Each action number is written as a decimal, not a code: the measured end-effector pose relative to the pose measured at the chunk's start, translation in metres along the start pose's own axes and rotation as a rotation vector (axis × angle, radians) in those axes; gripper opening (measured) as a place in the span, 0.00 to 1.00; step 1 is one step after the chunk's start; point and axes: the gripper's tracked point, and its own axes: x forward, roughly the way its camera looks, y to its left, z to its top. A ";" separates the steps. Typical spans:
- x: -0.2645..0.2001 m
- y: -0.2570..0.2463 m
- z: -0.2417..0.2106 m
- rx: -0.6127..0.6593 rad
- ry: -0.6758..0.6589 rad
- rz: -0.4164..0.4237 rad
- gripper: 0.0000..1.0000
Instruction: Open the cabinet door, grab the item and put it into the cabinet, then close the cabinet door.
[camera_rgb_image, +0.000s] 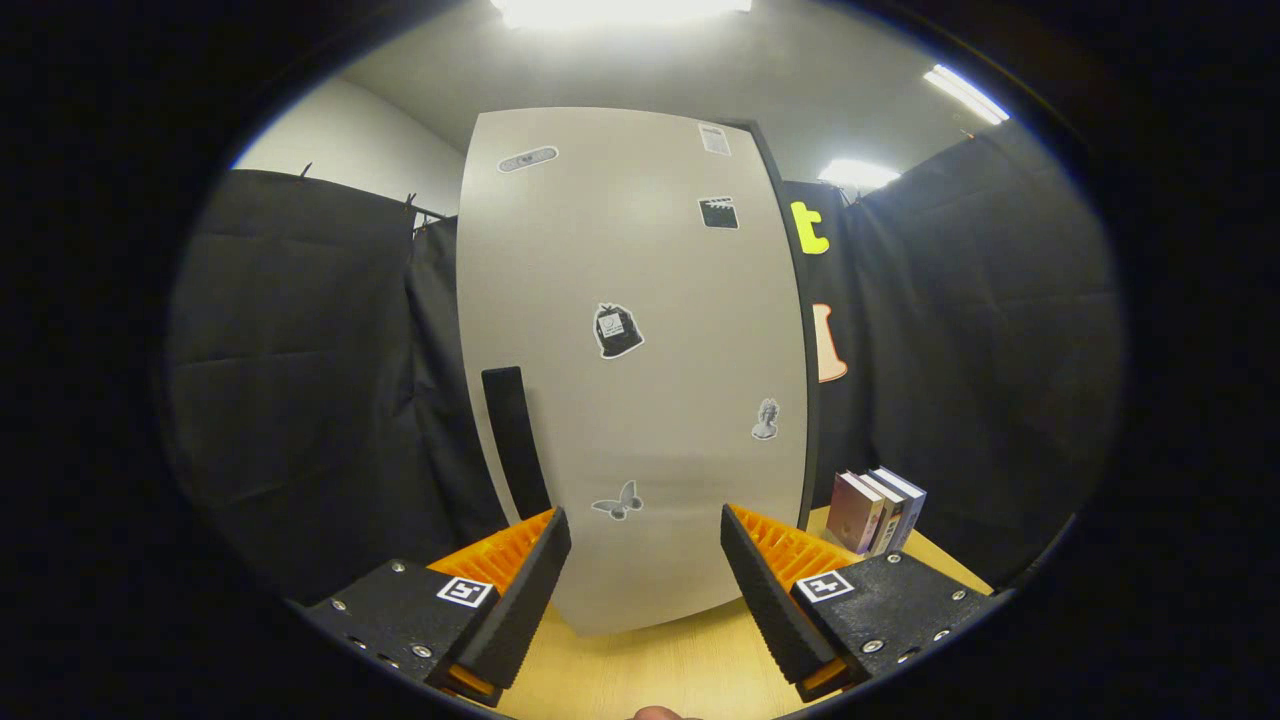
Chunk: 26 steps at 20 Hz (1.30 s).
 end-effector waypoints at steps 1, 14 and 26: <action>-0.001 0.001 0.000 -0.004 -0.002 0.000 0.94; -0.009 0.021 0.000 -0.035 0.000 0.024 0.94; -0.004 0.021 -0.008 -0.030 0.020 0.035 0.94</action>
